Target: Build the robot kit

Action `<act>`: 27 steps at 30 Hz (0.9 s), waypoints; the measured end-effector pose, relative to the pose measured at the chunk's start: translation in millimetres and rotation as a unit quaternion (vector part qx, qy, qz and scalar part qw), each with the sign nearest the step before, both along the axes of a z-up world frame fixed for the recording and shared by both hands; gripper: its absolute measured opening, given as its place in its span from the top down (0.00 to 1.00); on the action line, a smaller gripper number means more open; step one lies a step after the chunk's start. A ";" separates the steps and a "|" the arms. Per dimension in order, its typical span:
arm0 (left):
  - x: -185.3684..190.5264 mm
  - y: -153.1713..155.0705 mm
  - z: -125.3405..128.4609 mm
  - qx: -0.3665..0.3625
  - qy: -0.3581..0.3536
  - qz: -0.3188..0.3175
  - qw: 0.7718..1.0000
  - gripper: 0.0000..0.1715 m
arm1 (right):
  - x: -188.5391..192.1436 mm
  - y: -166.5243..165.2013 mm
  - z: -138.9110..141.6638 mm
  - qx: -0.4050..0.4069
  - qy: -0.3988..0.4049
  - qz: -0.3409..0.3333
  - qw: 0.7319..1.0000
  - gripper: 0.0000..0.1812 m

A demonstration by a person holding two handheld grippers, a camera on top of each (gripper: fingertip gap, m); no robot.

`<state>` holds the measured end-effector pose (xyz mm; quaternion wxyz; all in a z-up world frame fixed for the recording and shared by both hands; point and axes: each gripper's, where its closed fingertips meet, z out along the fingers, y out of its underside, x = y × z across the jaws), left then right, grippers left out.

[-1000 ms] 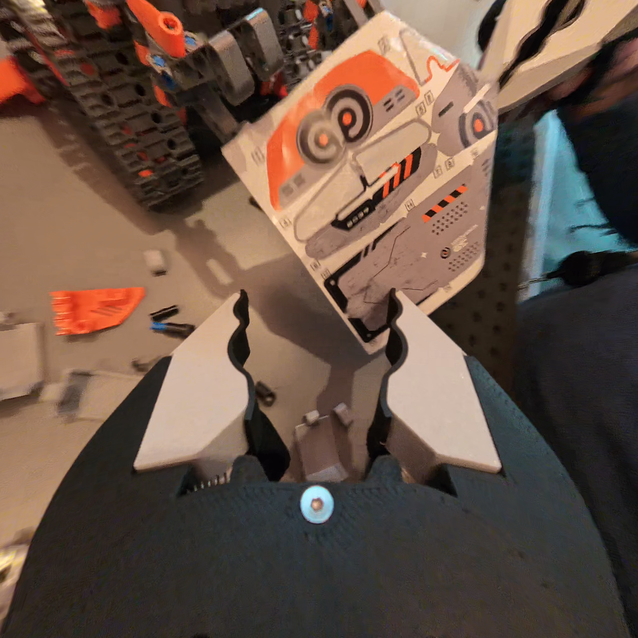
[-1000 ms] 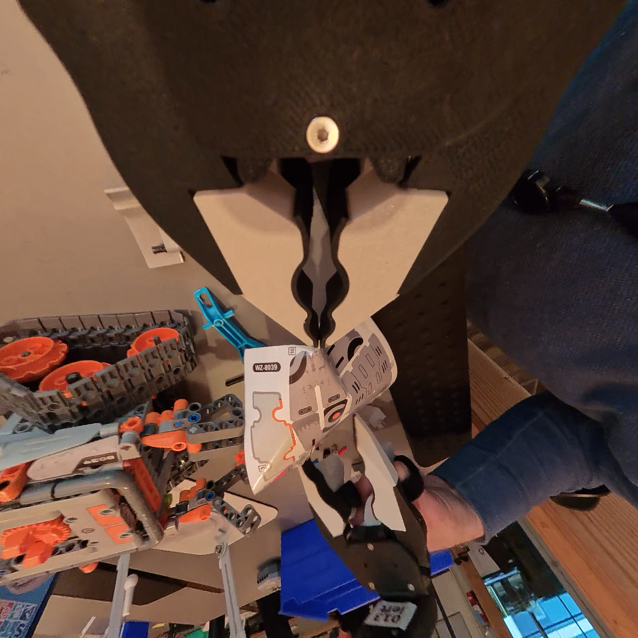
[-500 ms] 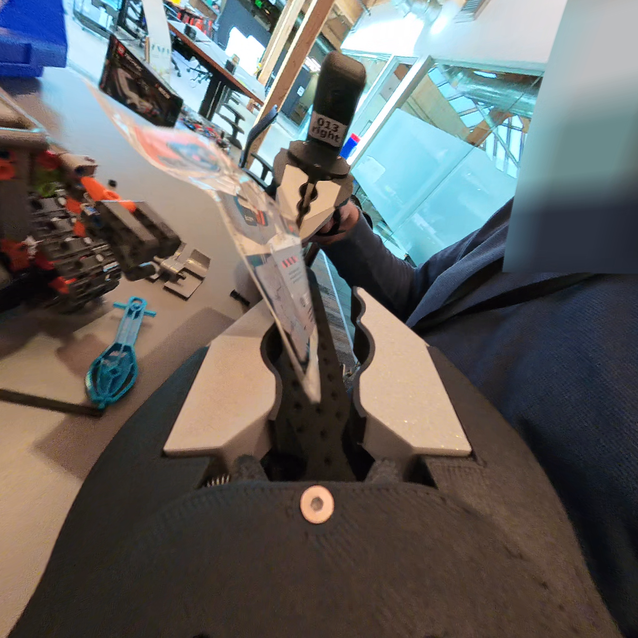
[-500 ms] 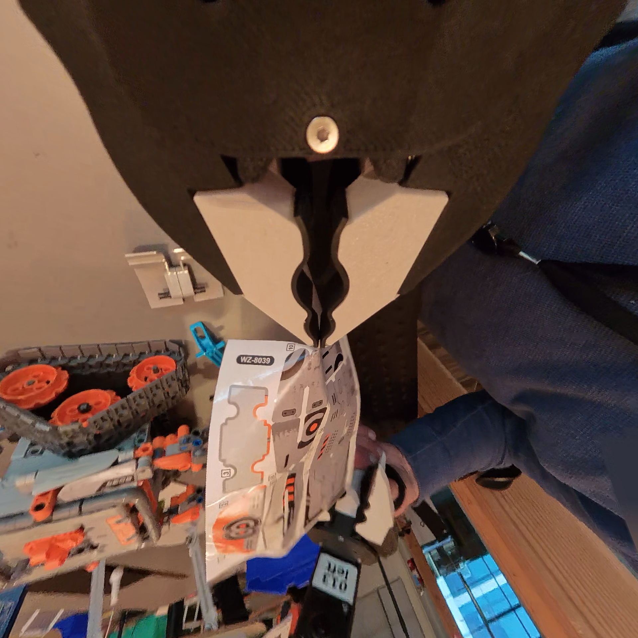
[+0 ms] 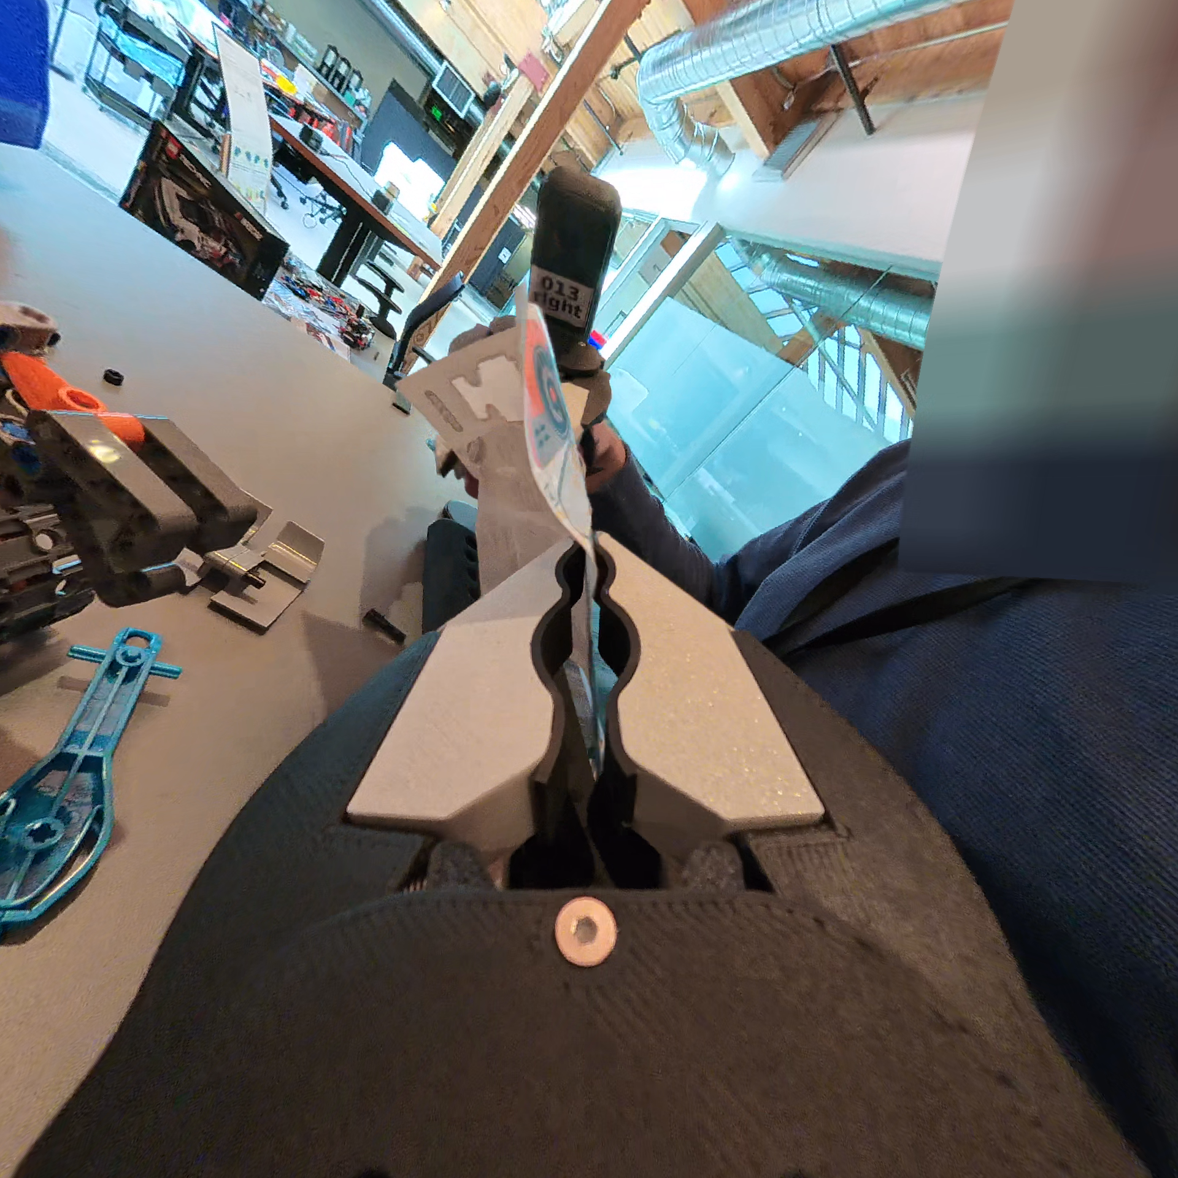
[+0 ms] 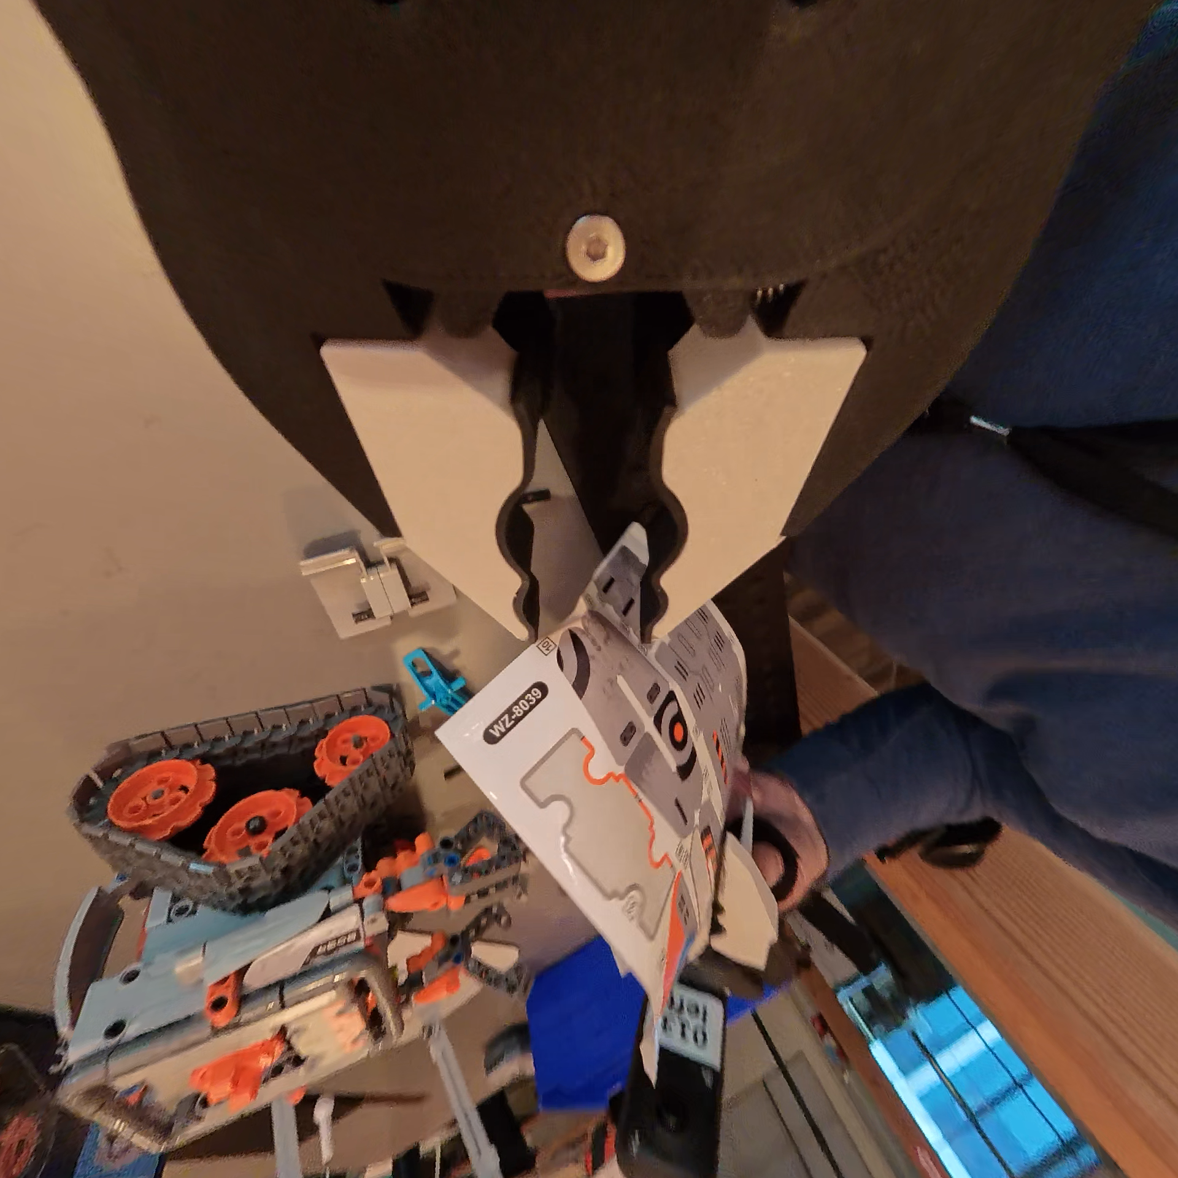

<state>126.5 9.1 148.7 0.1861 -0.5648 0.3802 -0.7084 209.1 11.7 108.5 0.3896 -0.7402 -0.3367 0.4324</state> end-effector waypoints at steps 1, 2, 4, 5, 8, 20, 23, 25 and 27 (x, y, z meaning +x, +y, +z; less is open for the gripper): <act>1.8 -0.2 1.2 -0.006 -0.006 0.002 1.000 1.00 | -1.0 2.3 3.8 0.000 0.018 -0.008 1.000 0.86; 3.3 -2.2 2.2 -0.011 -0.009 -0.003 1.000 1.00 | -1.8 3.4 5.9 0.000 0.034 -0.012 0.999 0.94; 7.0 0.5 -1.8 -0.005 0.005 0.008 1.000 0.98 | -0.3 7.2 5.4 -0.012 0.057 -0.023 0.998 1.00; 7.2 -0.6 -1.8 0.000 0.004 0.004 1.000 0.94 | 0.3 6.7 4.2 -0.022 0.066 -0.020 0.997 1.00; 7.7 -3.8 -5.1 0.001 0.007 -0.006 1.000 0.93 | 5.0 7.9 0.6 -0.040 0.075 -0.027 0.996 1.00; 15.7 11.9 -5.0 -0.048 0.009 0.043 0.998 1.00 | 48.0 23.6 30.6 0.162 -0.079 -0.174 0.968 0.91; 18.9 13.0 -1.5 -0.060 0.005 0.052 0.997 1.00 | 18.5 0.1 64.6 0.286 -0.097 -0.141 0.943 0.93; 23.5 9.0 0.4 -0.057 0.004 0.045 0.997 1.00 | -13.6 -9.1 64.4 0.308 -0.108 -0.098 0.940 0.93; 29.5 3.2 3.2 -0.053 0.003 0.033 0.998 1.00 | -32.3 -2.6 55.1 0.328 -0.135 -0.091 0.931 0.93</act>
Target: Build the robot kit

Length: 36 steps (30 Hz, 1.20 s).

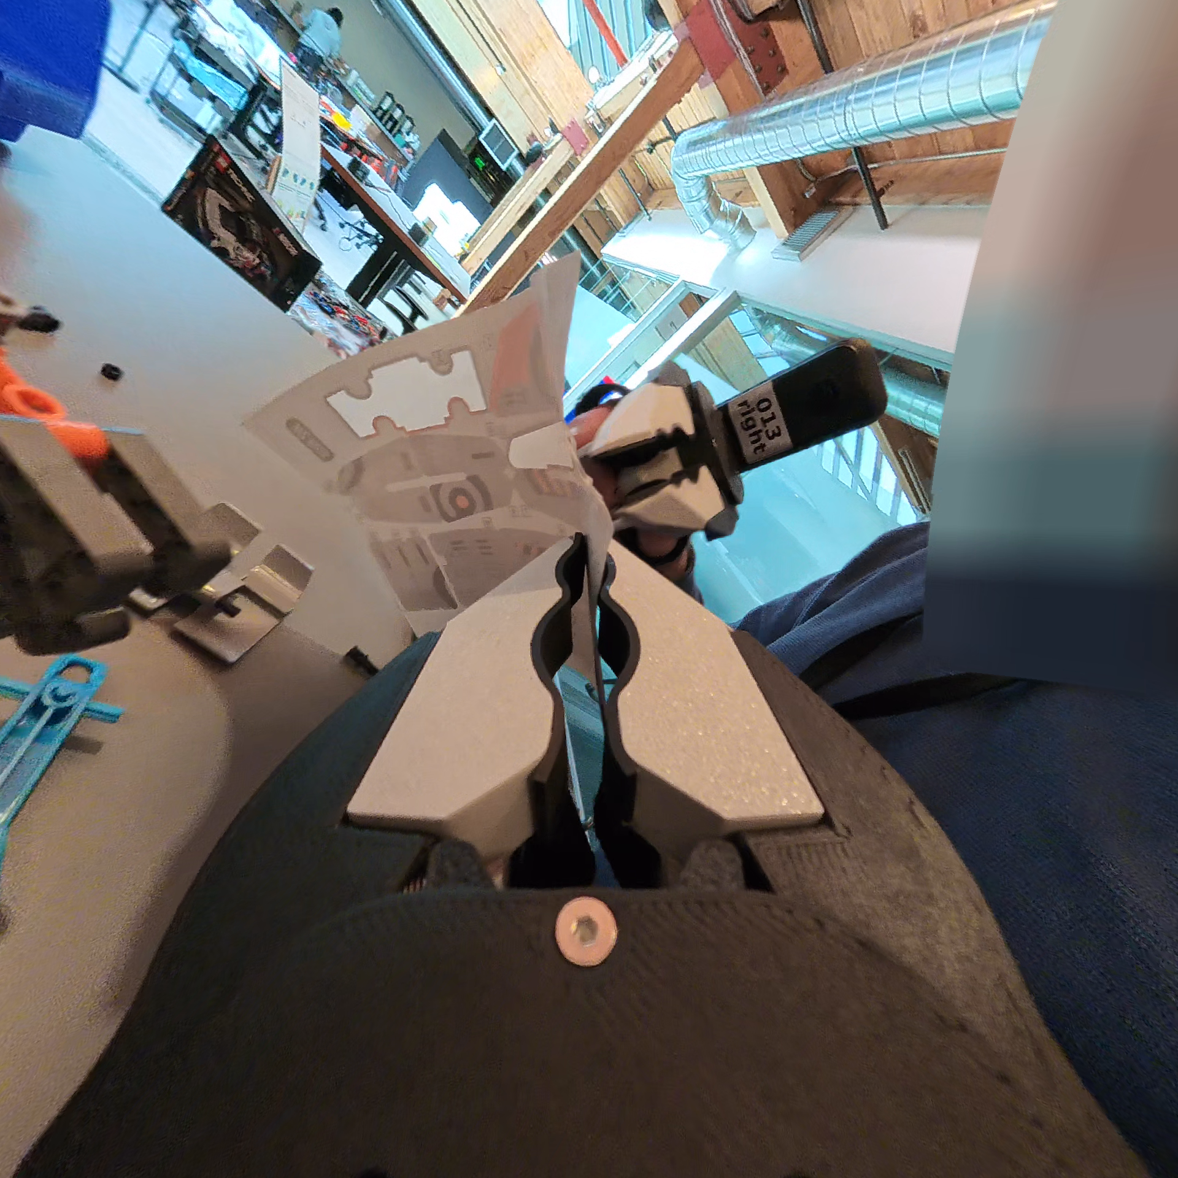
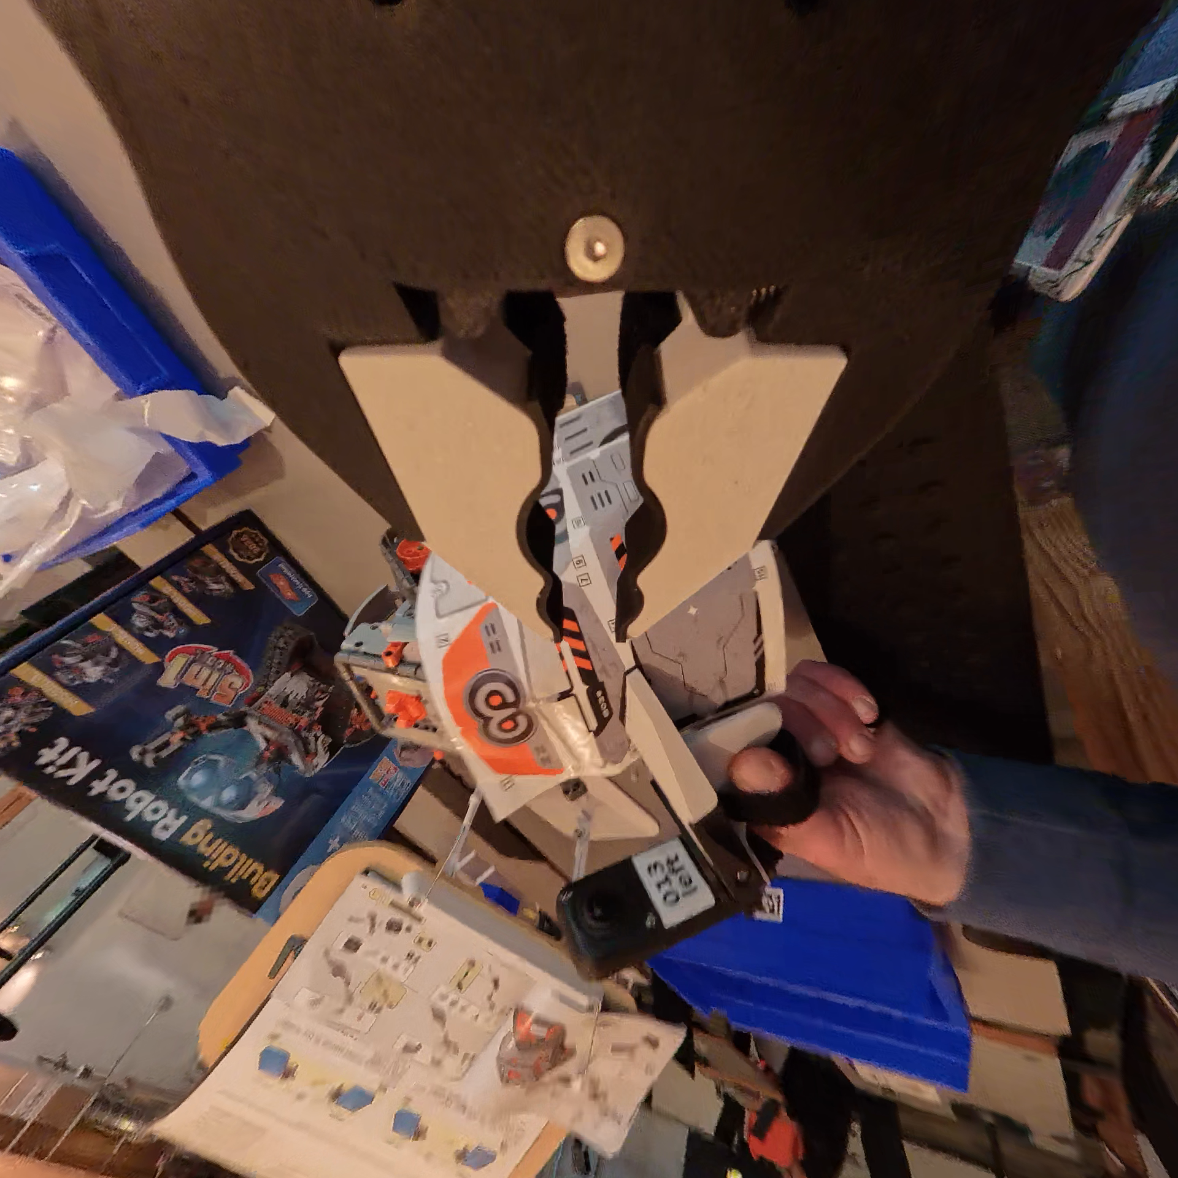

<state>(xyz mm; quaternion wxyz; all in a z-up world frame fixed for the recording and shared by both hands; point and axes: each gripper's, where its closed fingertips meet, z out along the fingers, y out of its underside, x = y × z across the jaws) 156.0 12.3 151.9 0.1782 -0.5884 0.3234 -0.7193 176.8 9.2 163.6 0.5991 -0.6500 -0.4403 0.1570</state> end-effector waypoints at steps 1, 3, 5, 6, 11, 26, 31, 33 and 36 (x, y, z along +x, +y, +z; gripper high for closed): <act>2.8 -3.1 3.2 -0.001 -0.006 -0.007 1.000 1.00 | -6.0 4.1 -8.2 -0.007 -0.012 0.002 1.000 0.90; 8.2 -5.6 6.7 0.004 -0.009 -0.010 1.000 1.00 | -15.2 5.5 -11.9 -0.014 0.011 0.025 1.000 0.91; 9.4 -6.9 11.7 0.004 -0.021 -0.018 1.000 1.00 | -15.1 4.6 -8.4 -0.026 0.051 0.046 0.997 0.91; 9.8 -9.0 14.2 0.004 -0.029 -0.026 0.999 1.00 | -14.7 3.0 -5.9 -0.033 0.070 0.059 0.995 0.92; 11.4 -15.7 21.8 0.000 -0.051 -0.057 0.997 1.00 | -15.5 -4.2 3.9 -0.069 0.152 0.121 0.978 0.92; 20.9 -22.5 29.8 0.047 -0.100 -0.075 0.991 1.00 | -5.8 -8.7 18.7 -0.161 0.327 0.183 0.913 0.92; 20.9 -26.3 34.0 0.066 -0.121 -0.084 0.987 1.00 | -3.2 -10.2 22.3 -0.187 0.373 0.201 0.886 0.95; 21.4 -27.8 34.5 0.085 -0.125 -0.086 0.985 1.00 | -1.9 -11.0 22.6 -0.199 0.386 0.208 0.876 0.95; 22.8 -28.8 34.8 0.107 -0.126 -0.090 0.982 1.00 | -1.8 -12.4 24.1 -0.207 0.393 0.212 0.871 0.94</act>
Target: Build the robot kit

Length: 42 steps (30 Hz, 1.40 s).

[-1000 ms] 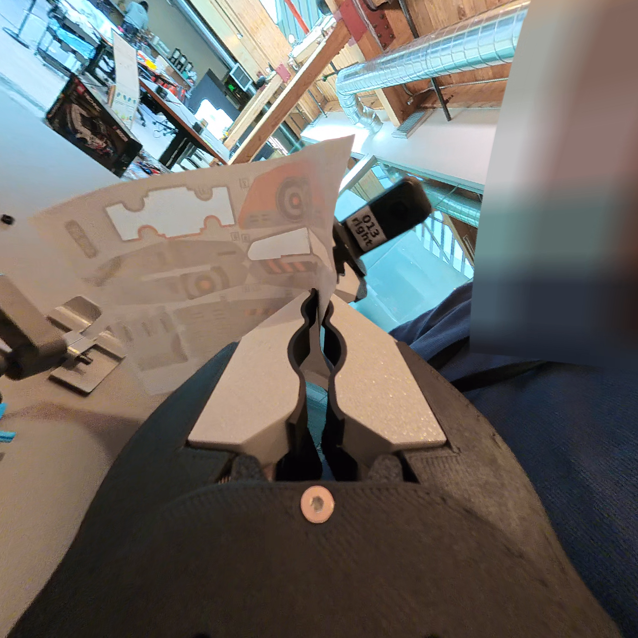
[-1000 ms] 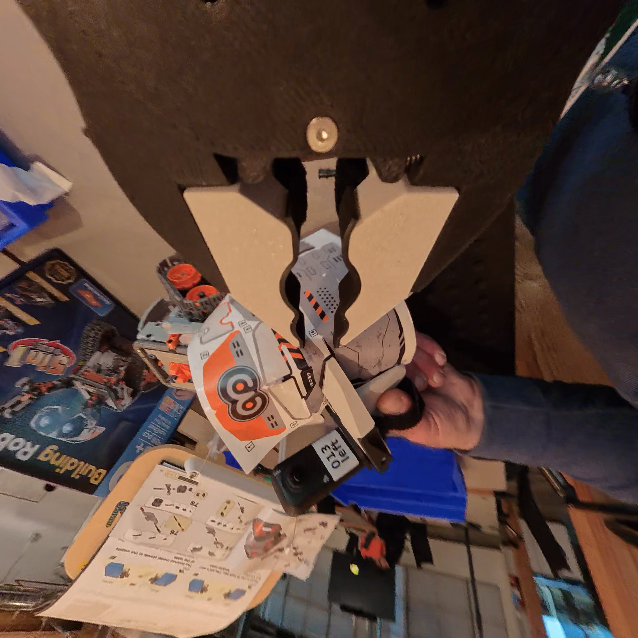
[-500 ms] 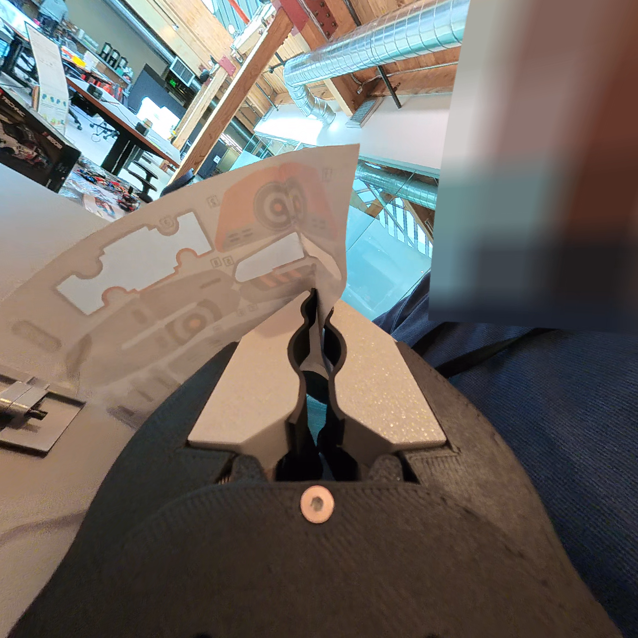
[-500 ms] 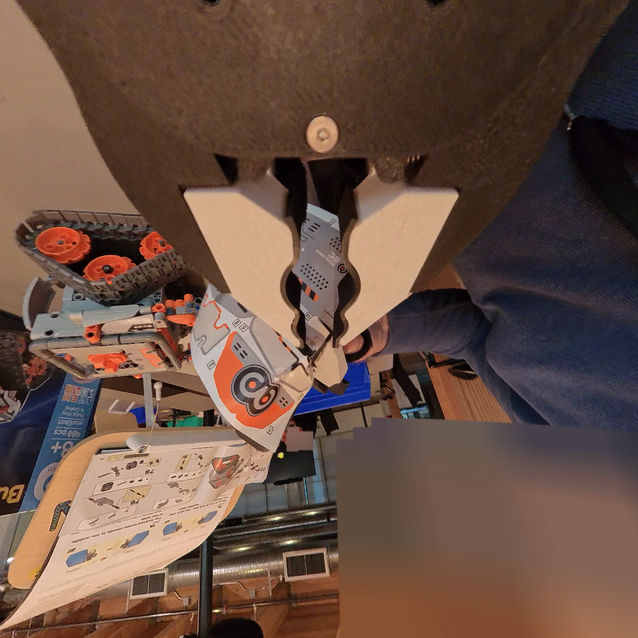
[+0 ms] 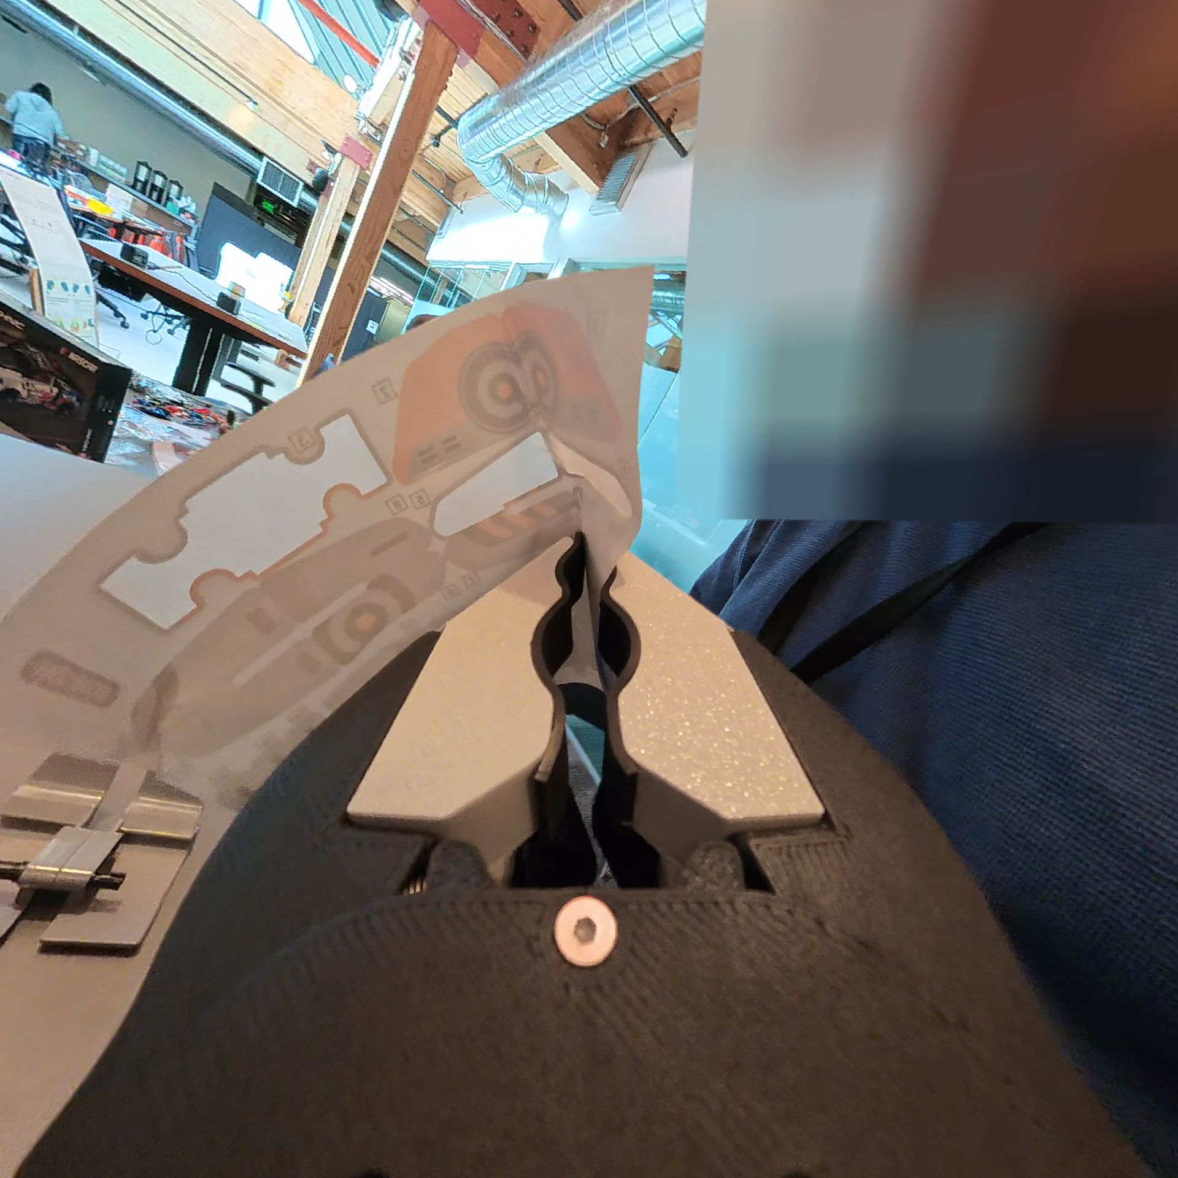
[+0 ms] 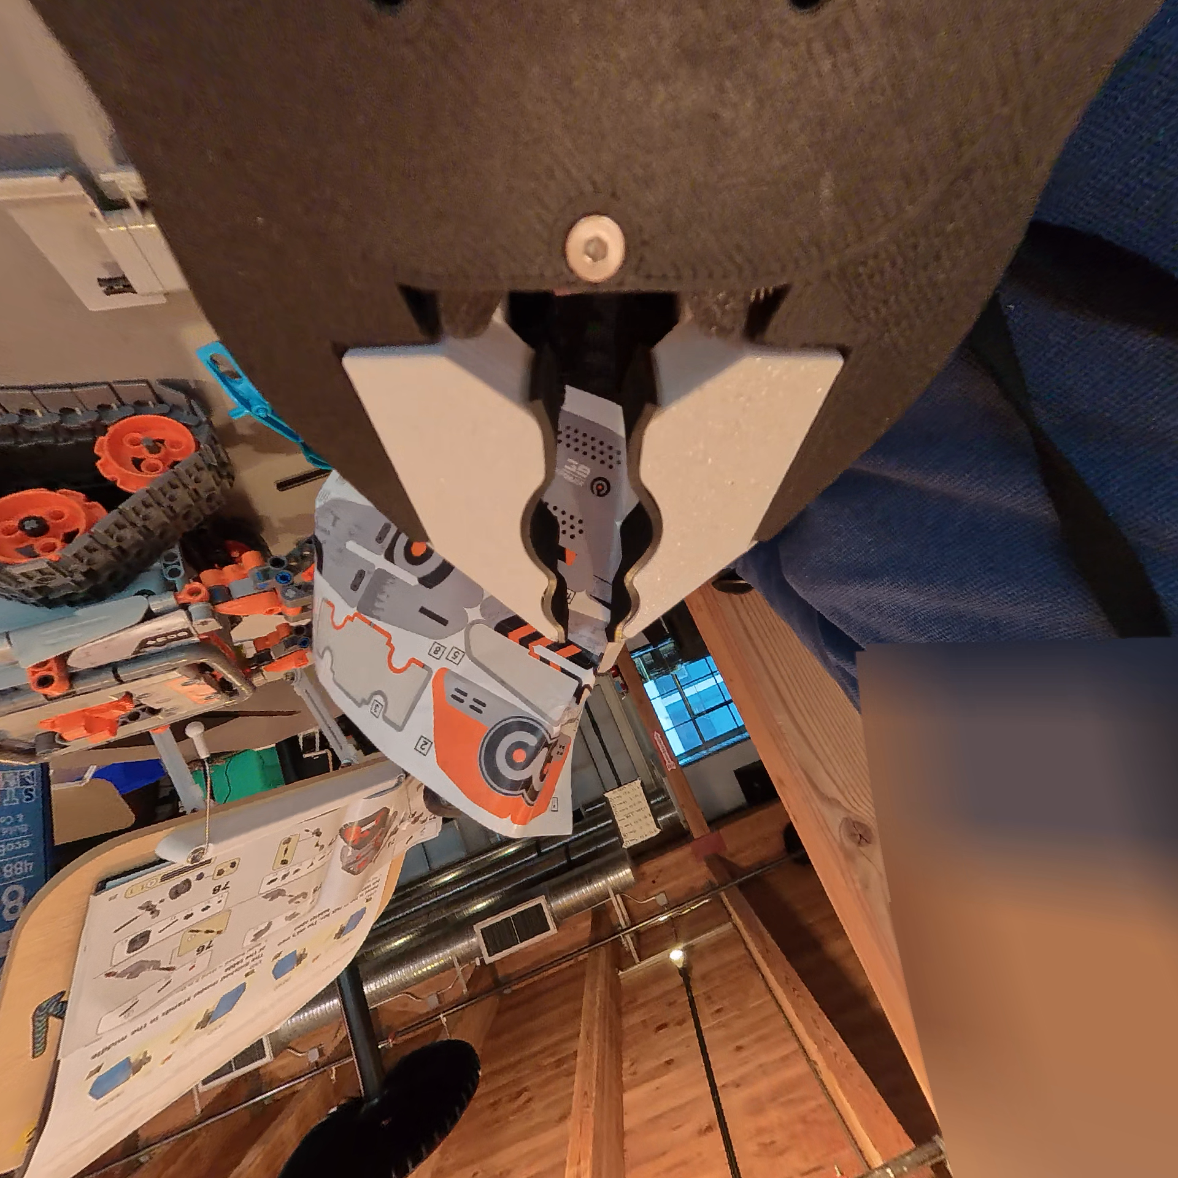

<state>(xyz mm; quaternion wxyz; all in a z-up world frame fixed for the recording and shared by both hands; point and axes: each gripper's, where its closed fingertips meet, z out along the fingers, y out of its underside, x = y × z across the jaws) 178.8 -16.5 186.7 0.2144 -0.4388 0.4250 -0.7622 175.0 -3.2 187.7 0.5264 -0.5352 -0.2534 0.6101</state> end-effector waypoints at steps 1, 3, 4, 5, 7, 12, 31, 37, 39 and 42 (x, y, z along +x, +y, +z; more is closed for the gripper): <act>0.7 -0.1 -1.5 0.013 0.003 0.002 1.000 1.00 | -1.0 -1.0 0.3 -0.003 -0.001 0.002 1.000 0.93; 1.5 -0.7 -3.9 0.029 0.009 0.000 1.000 1.00 | -5.1 -3.6 -0.4 -0.005 -0.009 0.010 1.000 0.91; 0.9 -1.8 -2.6 0.031 0.004 -0.005 1.000 1.00 | -5.1 -3.0 0.3 -0.004 -0.007 0.006 1.000 0.93; 1.0 -1.3 -1.9 0.036 0.002 -0.002 0.999 1.00 | -4.9 -2.7 1.2 -0.004 -0.005 0.005 1.000 0.94; -0.1 -5.1 0.5 0.041 -0.008 -0.015 0.999 1.00 | -4.6 -4.9 4.1 -0.003 0.007 0.013 1.000 0.96; -0.1 -6.8 4.3 0.037 -0.028 -0.028 0.999 1.00 | -4.3 -7.0 8.0 0.007 0.016 0.016 1.000 0.96; -8.4 -20.9 37.2 -0.023 -0.144 -0.089 0.985 1.00 | -4.2 -22.0 39.6 0.030 0.141 0.060 0.988 1.00; -12.9 -22.8 45.3 -0.032 -0.169 -0.102 0.980 1.00 | 3.6 -17.0 41.8 0.028 0.161 0.045 0.985 1.00; -10.9 -23.3 43.2 -0.024 -0.162 -0.102 0.981 1.00 | 2.8 -14.6 38.3 0.034 0.141 0.027 0.989 1.00; -11.3 -20.1 42.1 -0.028 -0.162 -0.100 0.981 1.00 | 4.4 -13.4 38.0 0.040 0.128 0.014 0.991 1.00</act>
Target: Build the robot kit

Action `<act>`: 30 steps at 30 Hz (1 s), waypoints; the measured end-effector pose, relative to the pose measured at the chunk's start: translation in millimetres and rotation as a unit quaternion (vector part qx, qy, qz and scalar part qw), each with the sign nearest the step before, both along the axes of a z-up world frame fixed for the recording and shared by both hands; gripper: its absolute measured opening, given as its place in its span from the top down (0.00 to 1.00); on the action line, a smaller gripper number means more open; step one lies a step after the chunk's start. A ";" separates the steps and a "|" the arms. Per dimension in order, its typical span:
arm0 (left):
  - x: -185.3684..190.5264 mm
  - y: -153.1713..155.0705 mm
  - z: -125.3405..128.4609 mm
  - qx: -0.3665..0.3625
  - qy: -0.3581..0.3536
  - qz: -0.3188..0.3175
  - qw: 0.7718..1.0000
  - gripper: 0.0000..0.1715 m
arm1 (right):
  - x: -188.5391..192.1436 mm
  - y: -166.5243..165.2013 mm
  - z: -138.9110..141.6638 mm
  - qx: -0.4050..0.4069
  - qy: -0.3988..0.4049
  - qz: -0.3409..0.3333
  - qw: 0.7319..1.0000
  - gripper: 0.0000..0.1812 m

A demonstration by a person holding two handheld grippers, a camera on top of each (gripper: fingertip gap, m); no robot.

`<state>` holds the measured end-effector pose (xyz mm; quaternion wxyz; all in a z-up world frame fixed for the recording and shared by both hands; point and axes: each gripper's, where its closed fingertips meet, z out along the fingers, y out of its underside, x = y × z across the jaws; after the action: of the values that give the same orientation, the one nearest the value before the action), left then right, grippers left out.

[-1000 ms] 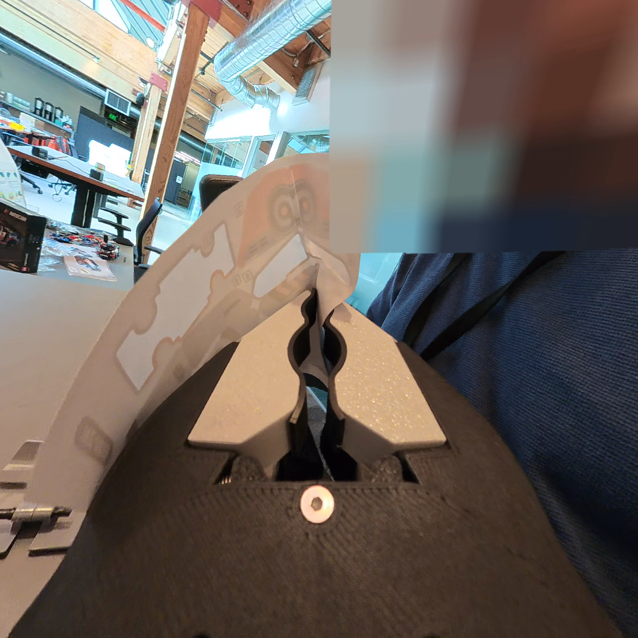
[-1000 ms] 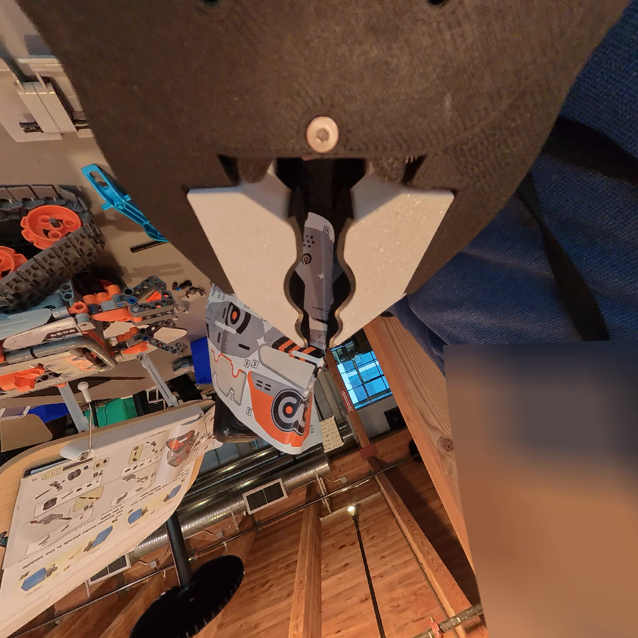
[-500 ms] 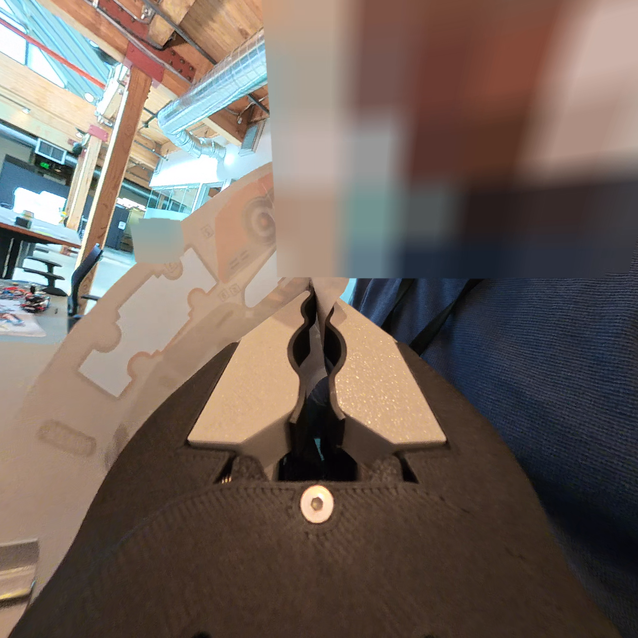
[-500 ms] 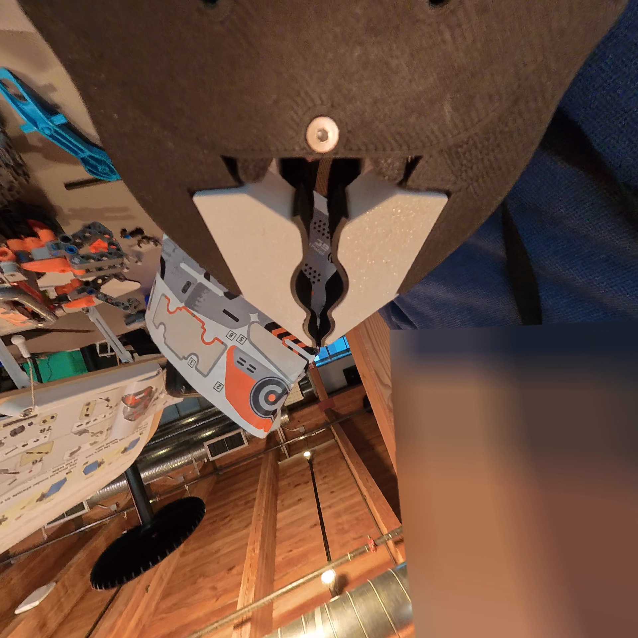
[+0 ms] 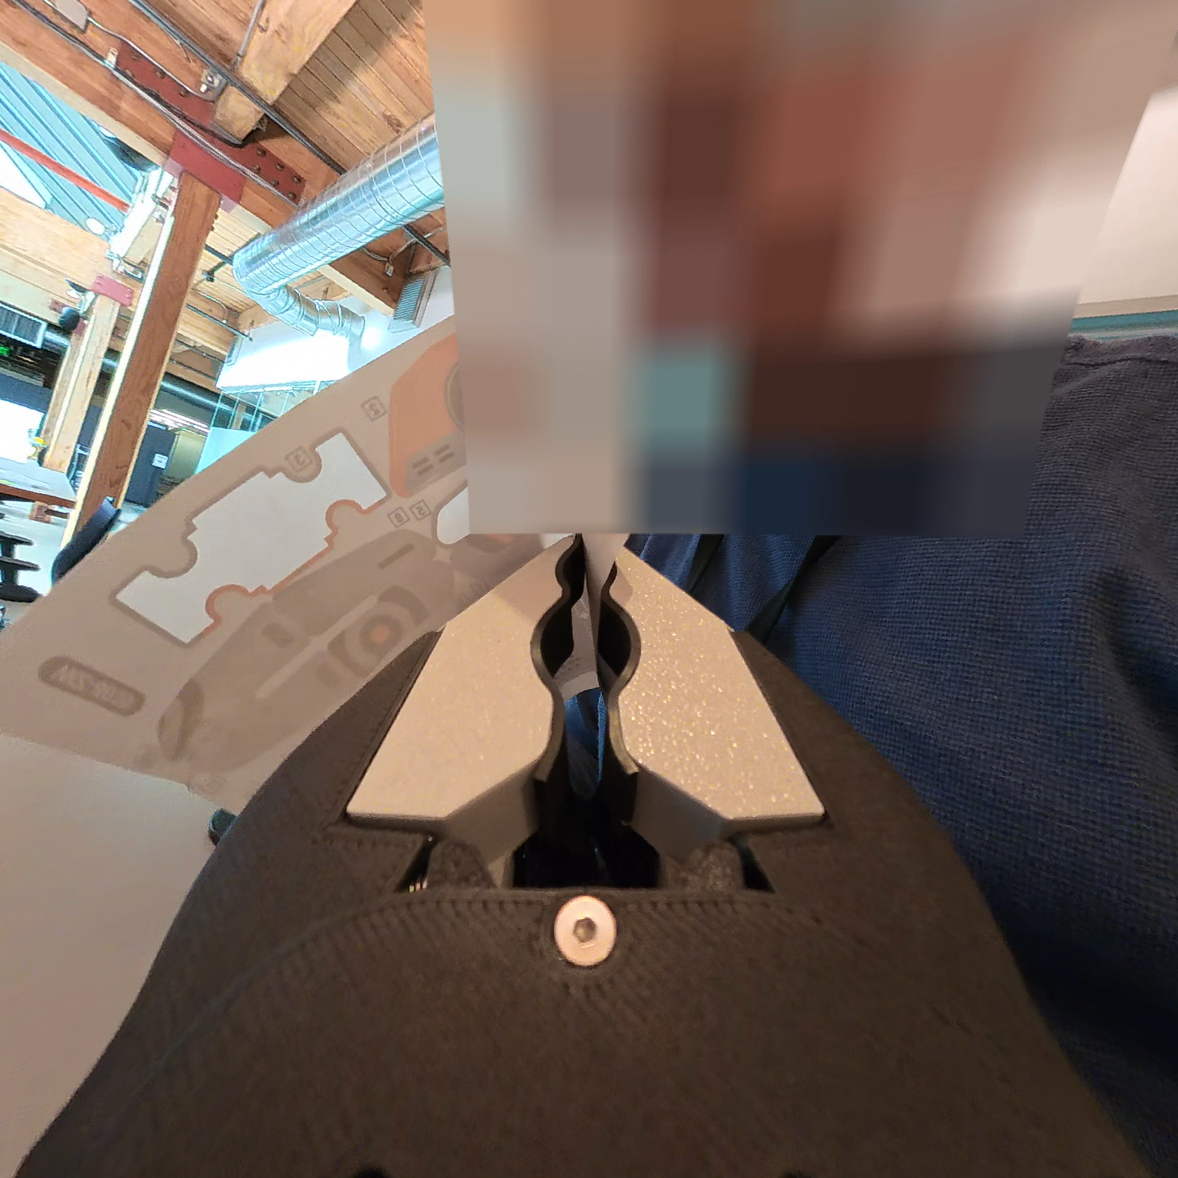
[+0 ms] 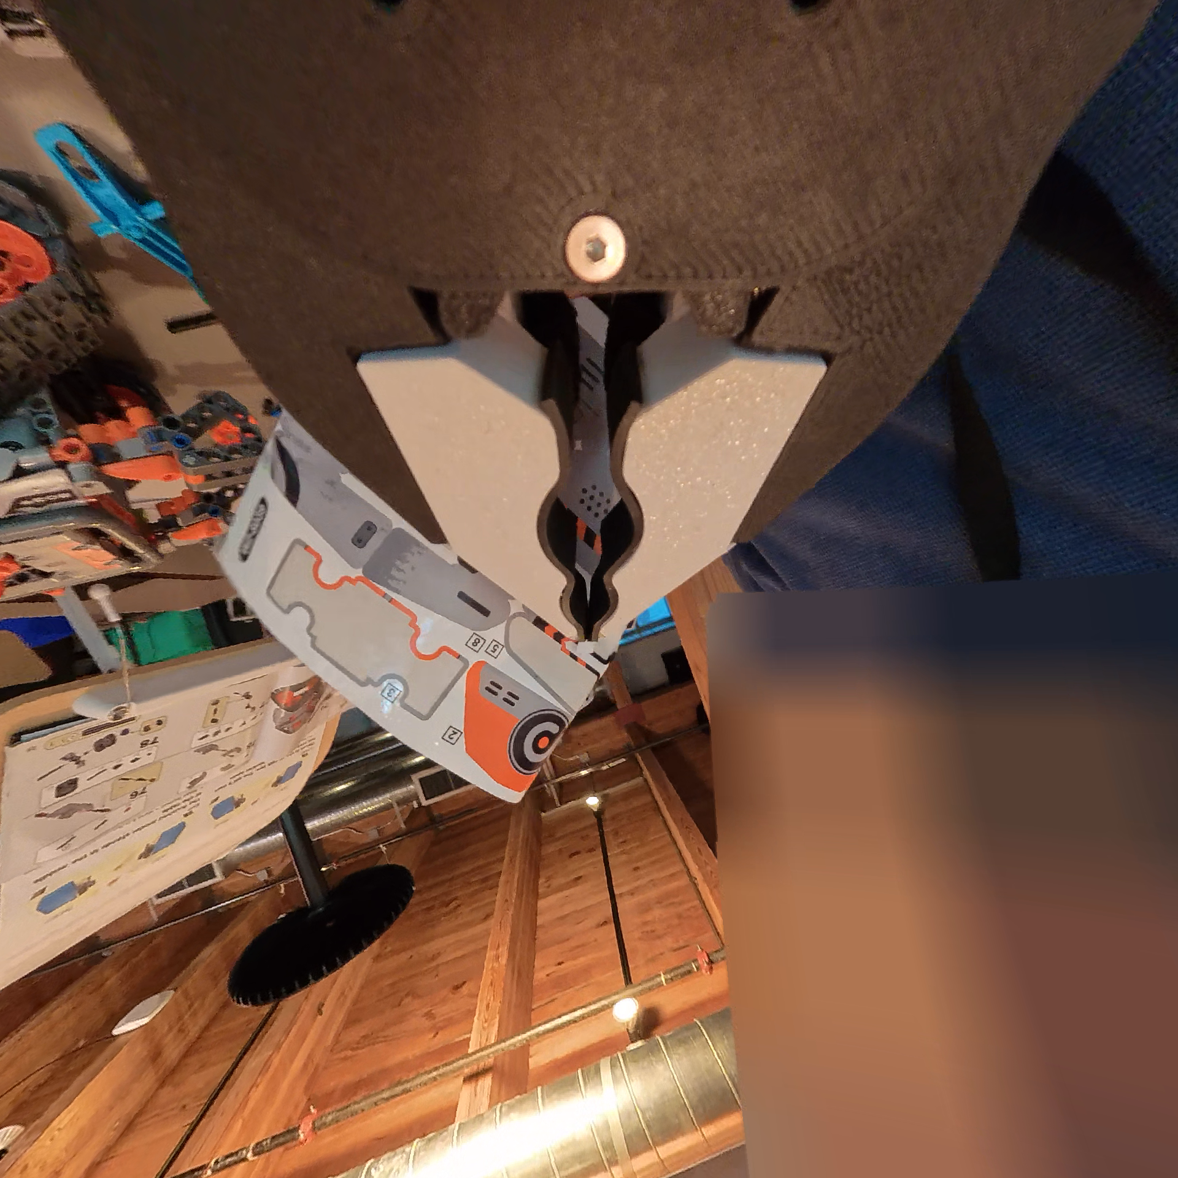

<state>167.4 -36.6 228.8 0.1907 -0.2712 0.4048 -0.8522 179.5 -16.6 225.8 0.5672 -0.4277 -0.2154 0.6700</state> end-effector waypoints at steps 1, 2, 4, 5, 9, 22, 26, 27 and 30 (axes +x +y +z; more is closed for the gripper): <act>-0.5 1.0 -0.1 -0.002 0.000 0.000 1.000 1.00 | -0.1 -0.2 -0.2 0.005 -0.009 -0.007 1.000 1.00; -0.7 2.0 0.0 -0.003 0.000 0.001 1.000 1.00 | 1.4 -0.5 1.5 0.006 -0.007 -0.009 1.000 1.00; 0.0 4.4 -1.8 -0.001 0.011 0.006 1.000 1.00 | 6.7 2.7 2.3 0.002 -0.006 -0.018 1.000 1.00; -1.2 6.8 -1.2 -0.001 0.013 0.011 1.000 1.00 | 10.9 5.1 1.8 -0.001 -0.005 -0.024 1.000 1.00; -9.2 16.4 -5.2 0.014 0.050 0.049 0.997 1.00 | 26.6 11.7 -1.7 -0.008 -0.013 -0.047 0.999 1.00; -60.8 61.6 -102.6 0.045 0.368 0.210 0.905 0.96 | 45.9 52.2 -34.4 -0.021 -0.111 -0.147 0.983 1.00; -81.8 73.3 -136.0 0.055 0.446 0.257 0.856 0.79 | 38.0 60.6 -42.9 0.057 -0.214 -0.240 0.945 1.00; -86.8 76.8 -137.8 0.059 0.451 0.274 0.848 0.75 | 35.3 61.2 -43.0 0.094 -0.248 -0.275 0.924 1.00; -104.0 88.7 -130.3 0.058 0.453 0.317 0.831 0.67 | 23.2 58.9 -43.0 0.232 -0.367 -0.368 0.822 1.00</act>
<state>63.4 52.1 98.5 0.2605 -0.7290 0.3860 -0.5016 202.6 42.3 182.8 0.7331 -0.5451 -0.3837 0.1349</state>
